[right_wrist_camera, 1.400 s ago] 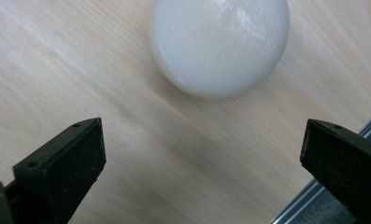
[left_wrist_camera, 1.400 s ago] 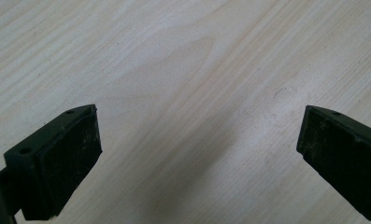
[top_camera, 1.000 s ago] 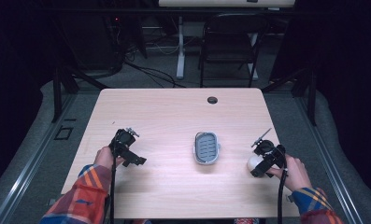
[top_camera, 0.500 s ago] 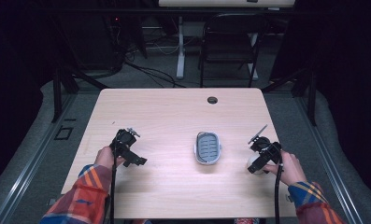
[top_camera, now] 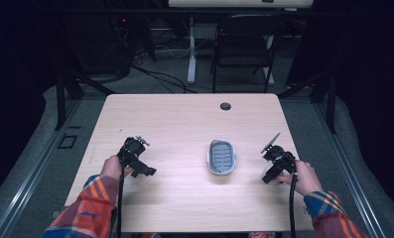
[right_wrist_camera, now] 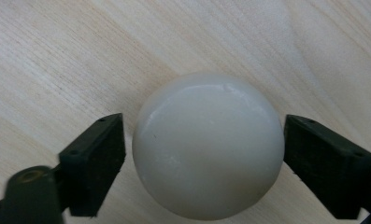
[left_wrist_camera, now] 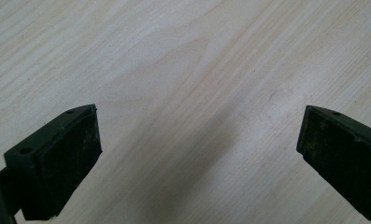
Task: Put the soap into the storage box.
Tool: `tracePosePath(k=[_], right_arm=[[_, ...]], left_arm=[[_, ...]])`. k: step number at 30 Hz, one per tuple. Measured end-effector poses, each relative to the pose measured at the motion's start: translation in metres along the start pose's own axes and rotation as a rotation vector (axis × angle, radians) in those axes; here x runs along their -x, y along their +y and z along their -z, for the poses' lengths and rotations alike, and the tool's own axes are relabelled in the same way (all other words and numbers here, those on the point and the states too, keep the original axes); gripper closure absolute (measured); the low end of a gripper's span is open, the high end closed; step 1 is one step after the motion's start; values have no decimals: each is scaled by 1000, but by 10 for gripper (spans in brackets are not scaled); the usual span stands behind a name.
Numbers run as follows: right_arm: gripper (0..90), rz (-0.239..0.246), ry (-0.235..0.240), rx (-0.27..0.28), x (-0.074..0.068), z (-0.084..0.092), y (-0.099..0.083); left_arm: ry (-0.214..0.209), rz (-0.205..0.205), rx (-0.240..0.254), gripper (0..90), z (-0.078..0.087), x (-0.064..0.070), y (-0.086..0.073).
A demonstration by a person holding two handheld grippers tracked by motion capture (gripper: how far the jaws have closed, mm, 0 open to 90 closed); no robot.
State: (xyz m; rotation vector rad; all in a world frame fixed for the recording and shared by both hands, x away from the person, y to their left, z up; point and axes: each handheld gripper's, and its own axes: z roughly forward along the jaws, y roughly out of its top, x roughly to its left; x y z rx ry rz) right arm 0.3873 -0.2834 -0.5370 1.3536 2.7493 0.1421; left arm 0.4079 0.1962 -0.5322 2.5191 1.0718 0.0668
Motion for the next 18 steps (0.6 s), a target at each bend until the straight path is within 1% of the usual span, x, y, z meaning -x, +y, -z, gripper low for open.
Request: tracePosePath(k=[1,2,3,4,5,6,7,8,9,12,13,14,16,17,18], right_arm=[[161,18,0,-30,1,1,1],[183,24,-3,-43,2,1,2],[191,-3,10,-10,0,-2,0],[199,47,-9,-79,3,2,3],[199,47,-9,-79,3,2,3],[201,3,2,-23,1,-2,1],[213,-6,3,-8,0,-3,0],[232,5,-6,-25,0,-1,1],[232,-4,0,-13,0,-2,0],[233,-4,-2,-14,0,-2,0],[233,13,-7,-36,0,0,1],[234,-10,-3,-10,-1,-2,0],[235,12,-10,-36,0,0,1],[236,-1,-5,-12,-2,-2,0],[236,-28,10,29,-4,-4,-1]], left_arm=[[0,0,-1,0,0,0,0],[-1,-1,-3,0,0,0,0],[-1,-1,-4,0,0,0,0],[-2,0,-4,0,0,0,0],[-1,-1,-5,0,0,0,0],[-1,-1,-6,0,0,0,0],[0,-2,-7,0,0,0,0],[0,-1,-7,0,0,0,0],[1,-1,-7,0,0,0,0],[2,-2,-7,0,0,1,0],[1,-1,-6,0,0,1,0],[2,-2,-5,0,0,1,0],[1,-1,-4,0,0,1,0],[1,-1,-4,0,0,1,-1],[2,-1,-5,0,0,1,-1]])
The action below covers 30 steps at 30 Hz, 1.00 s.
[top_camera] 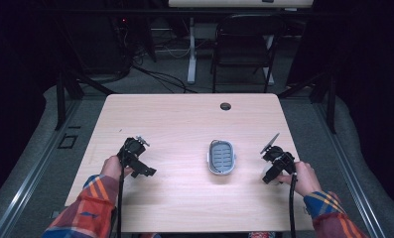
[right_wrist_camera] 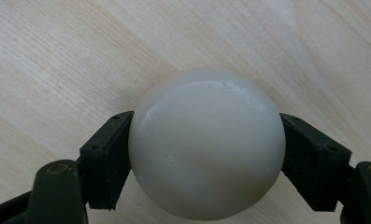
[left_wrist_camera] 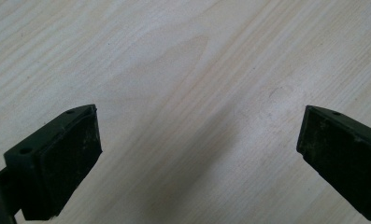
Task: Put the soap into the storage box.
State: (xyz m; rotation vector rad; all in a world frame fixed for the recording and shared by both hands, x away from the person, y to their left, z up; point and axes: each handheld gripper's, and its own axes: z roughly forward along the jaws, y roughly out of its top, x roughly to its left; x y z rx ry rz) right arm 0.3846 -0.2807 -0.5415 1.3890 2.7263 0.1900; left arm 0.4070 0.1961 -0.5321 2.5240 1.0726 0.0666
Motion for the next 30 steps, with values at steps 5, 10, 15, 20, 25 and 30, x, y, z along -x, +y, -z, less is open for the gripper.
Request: tracePosePath(k=[5,10,15,20,25,30], right_arm=[[237,44,-17,-31,-1,7,2],[237,48,-27,-25,0,14,2],[238,3,-18,49,-2,13,-2],[238,56,-36,-15,-2,21,2],[238,84,-41,-27,-5,25,6],[238,76,-41,6,-10,30,10]], left_arm=[[0,-5,-5,0,0,0,0],[1,-5,-4,0,0,1,0],[2,-9,-9,0,0,0,0],[7,-15,-15,0,0,1,1],[11,-17,-8,0,1,2,0],[9,-17,-4,0,1,1,-1]])
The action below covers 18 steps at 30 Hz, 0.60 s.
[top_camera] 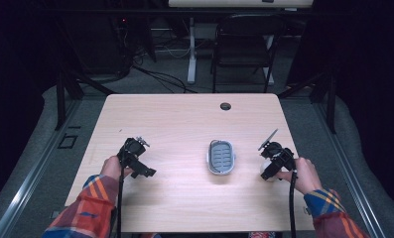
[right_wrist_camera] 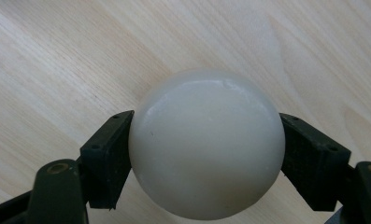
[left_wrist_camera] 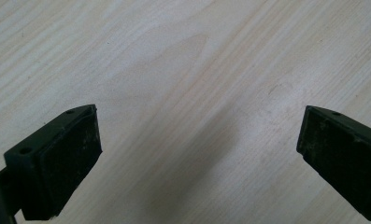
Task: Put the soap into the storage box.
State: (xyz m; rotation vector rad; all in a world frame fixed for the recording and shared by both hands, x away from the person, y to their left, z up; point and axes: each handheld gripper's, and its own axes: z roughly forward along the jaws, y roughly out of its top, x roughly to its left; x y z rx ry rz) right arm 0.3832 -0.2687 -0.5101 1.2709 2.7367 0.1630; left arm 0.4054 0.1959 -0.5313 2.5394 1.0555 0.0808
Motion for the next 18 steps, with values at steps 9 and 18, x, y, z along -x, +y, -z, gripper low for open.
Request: tracePosePath(k=[9,18], right_arm=[[238,1,12,36,0,7,9],[238,31,3,12,-1,21,21]], left_arm=[[8,-11,-1,0,-1,0,1],[19,-34,-5,0,0,1,0]])
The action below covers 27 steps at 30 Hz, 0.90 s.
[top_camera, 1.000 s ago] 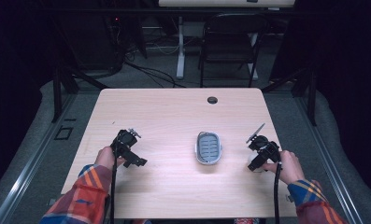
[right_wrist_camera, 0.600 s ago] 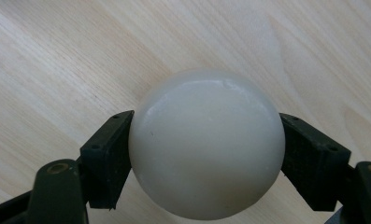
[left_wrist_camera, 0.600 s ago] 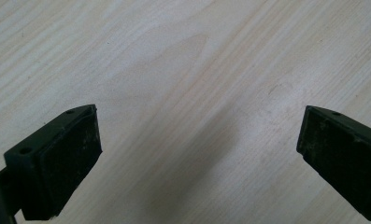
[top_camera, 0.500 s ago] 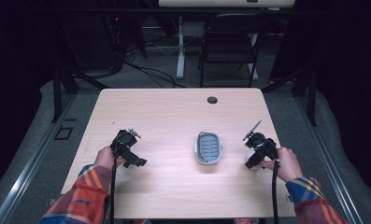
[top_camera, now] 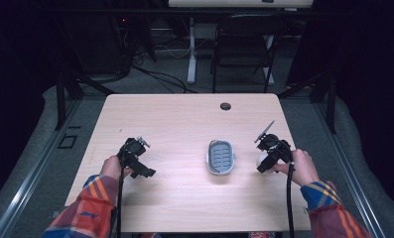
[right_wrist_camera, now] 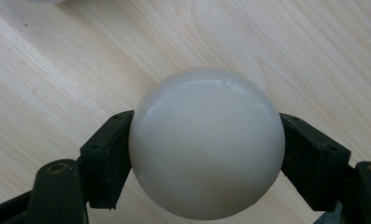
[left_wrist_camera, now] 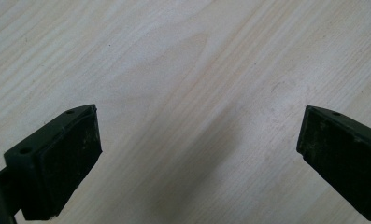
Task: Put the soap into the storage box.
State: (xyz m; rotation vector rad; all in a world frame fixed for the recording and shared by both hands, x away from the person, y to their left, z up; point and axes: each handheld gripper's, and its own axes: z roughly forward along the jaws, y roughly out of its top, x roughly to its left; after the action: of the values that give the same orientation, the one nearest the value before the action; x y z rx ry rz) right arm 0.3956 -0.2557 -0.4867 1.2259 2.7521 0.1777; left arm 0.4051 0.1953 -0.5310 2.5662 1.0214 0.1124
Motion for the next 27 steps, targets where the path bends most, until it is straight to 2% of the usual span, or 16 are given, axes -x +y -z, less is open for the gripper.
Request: tracePosePath(k=[1,5,6,7,8,12,13,15,21,22,27], right_arm=[[238,-12,1,23,-1,-1,0],[238,-6,-4,19,0,3,5],[238,-11,1,32,-1,3,6],[238,13,-8,12,0,5,8],[238,12,-10,26,0,7,11],[239,23,-13,26,-2,9,16],[238,10,-11,38,-3,10,17],[239,33,-19,32,-3,13,22],[239,53,-27,21,-5,18,32],[238,46,-21,39,-6,17,33],[239,56,-26,41,-10,21,41]], left_arm=[[-1,-1,0,0,0,0,0],[1,-6,0,0,0,0,0],[0,-6,0,0,0,0,0],[2,-8,0,0,0,0,0],[1,-8,0,0,0,0,0],[1,-9,0,0,0,1,0],[1,-9,0,0,0,0,0],[0,-8,0,0,0,0,0],[-2,-7,1,0,-1,1,1],[-3,-5,0,0,-1,1,1],[-4,-7,-1,0,-1,1,1]])
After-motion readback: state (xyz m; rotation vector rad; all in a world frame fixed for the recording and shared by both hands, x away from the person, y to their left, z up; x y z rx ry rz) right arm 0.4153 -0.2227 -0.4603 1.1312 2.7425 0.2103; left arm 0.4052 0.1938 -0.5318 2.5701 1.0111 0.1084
